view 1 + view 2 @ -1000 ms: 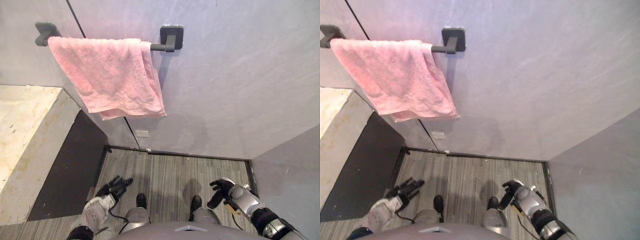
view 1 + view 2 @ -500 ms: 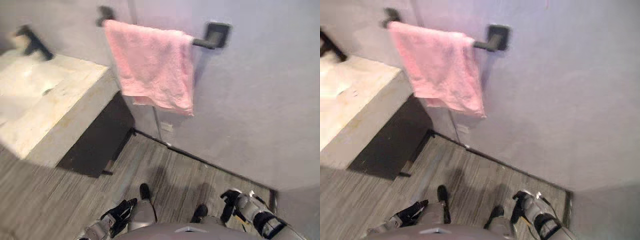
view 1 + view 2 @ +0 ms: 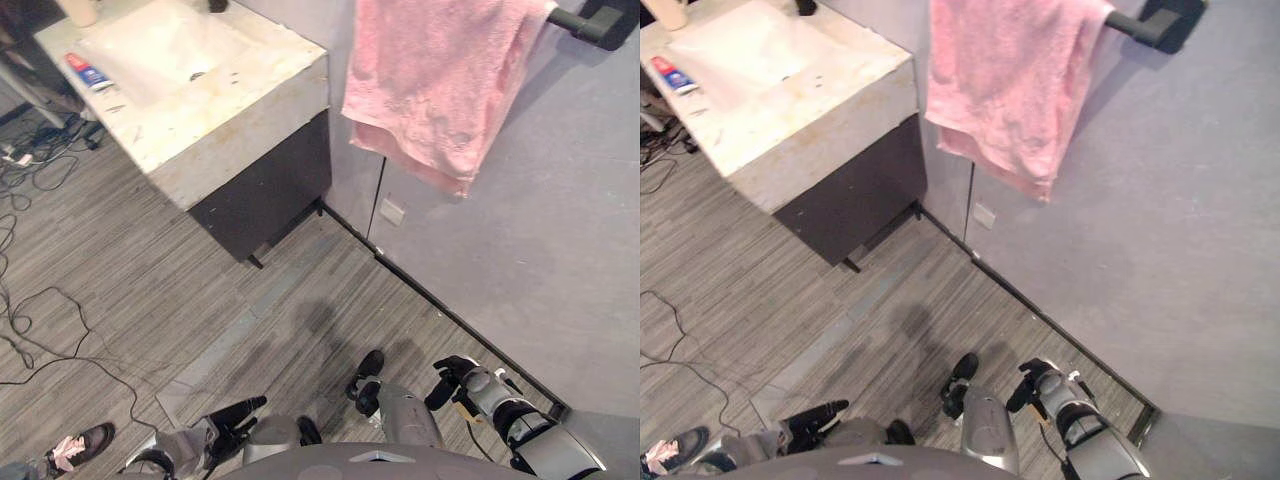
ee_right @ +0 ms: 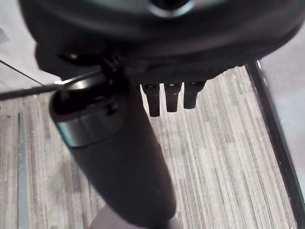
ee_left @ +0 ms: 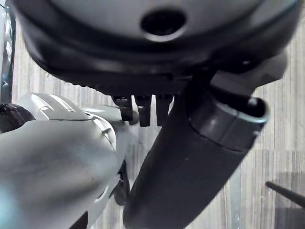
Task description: Organize the bathroom.
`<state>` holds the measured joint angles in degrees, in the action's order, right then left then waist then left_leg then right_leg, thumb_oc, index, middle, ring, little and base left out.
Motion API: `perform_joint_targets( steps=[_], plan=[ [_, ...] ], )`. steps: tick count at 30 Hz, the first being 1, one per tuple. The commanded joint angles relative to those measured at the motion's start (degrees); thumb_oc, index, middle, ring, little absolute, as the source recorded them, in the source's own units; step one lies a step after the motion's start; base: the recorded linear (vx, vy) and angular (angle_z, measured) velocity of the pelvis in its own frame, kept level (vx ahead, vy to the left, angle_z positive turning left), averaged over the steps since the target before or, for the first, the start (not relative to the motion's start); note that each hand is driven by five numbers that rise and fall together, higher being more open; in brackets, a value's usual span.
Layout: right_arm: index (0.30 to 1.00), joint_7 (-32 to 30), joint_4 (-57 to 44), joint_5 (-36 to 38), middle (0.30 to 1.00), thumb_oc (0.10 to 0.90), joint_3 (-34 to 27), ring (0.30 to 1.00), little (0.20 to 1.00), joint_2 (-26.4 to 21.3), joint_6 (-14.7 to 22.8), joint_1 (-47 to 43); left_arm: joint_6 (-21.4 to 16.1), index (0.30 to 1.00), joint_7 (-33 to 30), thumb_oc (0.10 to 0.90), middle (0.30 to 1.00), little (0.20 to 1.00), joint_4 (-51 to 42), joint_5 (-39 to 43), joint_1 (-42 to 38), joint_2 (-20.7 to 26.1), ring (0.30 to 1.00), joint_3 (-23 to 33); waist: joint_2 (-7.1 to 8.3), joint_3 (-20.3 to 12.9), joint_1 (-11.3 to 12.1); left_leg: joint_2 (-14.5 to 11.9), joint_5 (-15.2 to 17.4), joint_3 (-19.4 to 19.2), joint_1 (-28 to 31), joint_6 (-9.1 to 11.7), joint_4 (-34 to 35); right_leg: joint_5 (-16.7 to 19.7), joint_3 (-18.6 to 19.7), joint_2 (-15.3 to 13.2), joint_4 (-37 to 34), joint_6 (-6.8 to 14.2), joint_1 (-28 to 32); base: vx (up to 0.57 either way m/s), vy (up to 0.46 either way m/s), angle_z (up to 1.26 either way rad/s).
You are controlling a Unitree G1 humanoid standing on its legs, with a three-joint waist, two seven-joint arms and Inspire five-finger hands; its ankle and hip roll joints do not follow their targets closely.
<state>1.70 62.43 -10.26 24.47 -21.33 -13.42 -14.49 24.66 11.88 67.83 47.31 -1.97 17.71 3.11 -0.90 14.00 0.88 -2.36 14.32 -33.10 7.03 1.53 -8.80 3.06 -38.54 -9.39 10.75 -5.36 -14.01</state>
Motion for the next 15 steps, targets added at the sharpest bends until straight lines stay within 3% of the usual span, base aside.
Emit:
perform_joint_targets(
  steps=[1,4,5,7,9,10,15],
  plan=[
    [0.900,0.29,-0.19,1.74,0.900,0.800,1.27,0.900,0.900,0.29,-0.72,-1.49,1.52,0.900,2.48,0.800,0.900,0.900,-2.92,-1.53,0.34,-2.78,0.900,0.55,0.43,0.98,-0.10,-1.14,-2.77,2.46,3.60,1.59,0.30,7.93,1.72,-4.68,-6.07,13.54,1.67,-0.14,0.070,0.34],
    [0.900,0.32,0.18,1.38,0.900,0.800,0.78,0.900,0.900,0.40,0.23,-0.44,0.28,0.900,2.73,0.800,0.900,0.900,-2.40,-1.73,0.69,-2.60,0.900,1.00,0.50,1.45,-0.80,-0.25,-1.37,3.58,3.24,0.43,1.83,8.99,4.63,-4.91,-6.40,14.73,0.82,-0.07,-0.006,0.44],
    [0.900,-0.14,0.14,2.27,0.900,0.800,0.23,0.900,0.900,0.37,1.52,1.58,-0.17,0.900,1.84,0.800,0.900,0.900,-2.62,-2.26,1.66,-2.09,0.900,0.90,0.21,2.19,-1.87,0.12,-2.09,7.34,1.36,-0.46,2.55,8.03,13.11,-3.46,-7.23,15.93,0.68,-0.07,-0.049,0.26],
    [0.900,-0.42,-0.09,3.06,0.900,0.800,-0.43,0.900,0.900,0.21,2.16,2.48,0.28,0.900,1.40,0.800,0.900,0.900,-2.96,-2.01,2.11,-1.64,0.900,0.42,-0.07,2.38,-2.41,0.16,-2.71,9.14,0.53,-0.75,2.79,7.10,17.25,-2.87,-7.44,16.24,1.08,-0.05,-0.056,0.43],
    [0.900,-1.17,-0.89,3.78,0.900,0.800,-1.81,0.900,0.900,0.06,2.24,3.80,1.15,0.900,1.54,0.800,0.900,0.900,-3.78,-1.97,1.99,-0.86,0.900,-1.13,0.01,2.63,-4.01,1.02,-4.59,12.93,-1.76,-1.64,2.20,6.34,26.37,-2.62,-7.16,15.84,0.85,-0.13,-0.047,0.85],
    [0.900,-1.68,-1.29,3.68,0.900,0.800,-2.50,0.900,0.900,-0.06,2.10,4.24,1.60,0.900,1.61,0.800,0.900,0.900,-4.57,-1.56,1.92,-0.72,0.900,-2.20,-0.19,2.75,-4.51,1.28,-4.67,14.11,-2.24,-1.81,1.93,6.03,28.70,-2.68,-7.35,16.12,1.22,-0.16,0.012,0.64],
    [0.900,-2.55,-3.42,2.53,0.900,0.800,-4.10,0.900,0.900,-0.68,1.95,6.26,2.21,0.900,1.80,0.800,0.900,0.900,-6.83,-0.88,2.28,-1.27,0.900,-4.06,-0.12,3.11,-5.03,2.55,-3.78,15.58,-3.64,-2.40,0.27,6.58,31.11,-3.55,-9.33,16.93,1.61,-0.08,0.046,0.39]
  ],
)
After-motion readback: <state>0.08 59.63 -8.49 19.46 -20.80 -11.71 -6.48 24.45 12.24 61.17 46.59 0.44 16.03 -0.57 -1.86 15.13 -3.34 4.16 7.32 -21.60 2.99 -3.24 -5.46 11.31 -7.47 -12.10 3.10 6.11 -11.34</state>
